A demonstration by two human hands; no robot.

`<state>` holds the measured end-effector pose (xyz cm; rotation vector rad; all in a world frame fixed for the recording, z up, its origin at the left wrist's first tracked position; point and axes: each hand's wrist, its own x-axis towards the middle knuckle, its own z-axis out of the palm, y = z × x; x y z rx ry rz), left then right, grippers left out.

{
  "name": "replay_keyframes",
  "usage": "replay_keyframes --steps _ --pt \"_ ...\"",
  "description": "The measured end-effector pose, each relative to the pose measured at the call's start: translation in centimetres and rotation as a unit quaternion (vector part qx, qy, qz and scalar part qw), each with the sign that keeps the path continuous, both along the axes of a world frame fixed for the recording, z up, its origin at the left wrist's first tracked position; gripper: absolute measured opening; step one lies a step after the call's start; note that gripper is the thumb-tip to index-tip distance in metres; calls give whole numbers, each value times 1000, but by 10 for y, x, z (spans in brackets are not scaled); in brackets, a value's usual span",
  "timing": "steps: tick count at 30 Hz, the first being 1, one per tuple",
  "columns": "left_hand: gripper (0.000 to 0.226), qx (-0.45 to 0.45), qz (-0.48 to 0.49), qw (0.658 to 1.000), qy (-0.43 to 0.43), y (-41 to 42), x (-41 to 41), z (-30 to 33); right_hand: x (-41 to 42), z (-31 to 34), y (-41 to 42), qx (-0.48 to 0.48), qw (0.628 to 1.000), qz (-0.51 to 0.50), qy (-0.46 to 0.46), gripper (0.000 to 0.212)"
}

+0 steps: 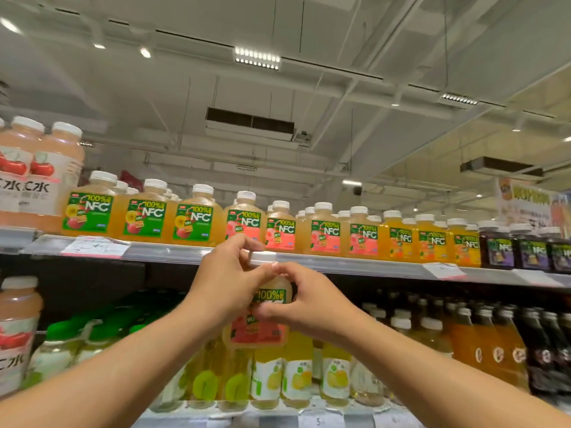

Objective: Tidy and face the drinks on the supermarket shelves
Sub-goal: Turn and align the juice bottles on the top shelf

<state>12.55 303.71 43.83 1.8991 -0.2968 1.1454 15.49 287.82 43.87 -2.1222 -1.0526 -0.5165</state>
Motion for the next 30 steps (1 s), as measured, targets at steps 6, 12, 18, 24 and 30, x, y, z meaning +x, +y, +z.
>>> replay_keyframes --steps 6,12,18,24,30 --pt "28 12 25 999 -27 -63 22 2 31 3 -59 12 998 14 -56 45" --pt "43 38 12 998 -41 -69 24 18 57 29 -83 31 993 42 -110 55" --pt "59 361 328 872 47 -17 32 0 77 81 -82 105 987 14 -121 68" --pt "84 434 369 818 84 6 44 -22 99 119 -41 98 988 -41 -110 69" --pt "86 432 369 819 75 9 50 -26 119 122 -1 37 994 -94 -50 68"
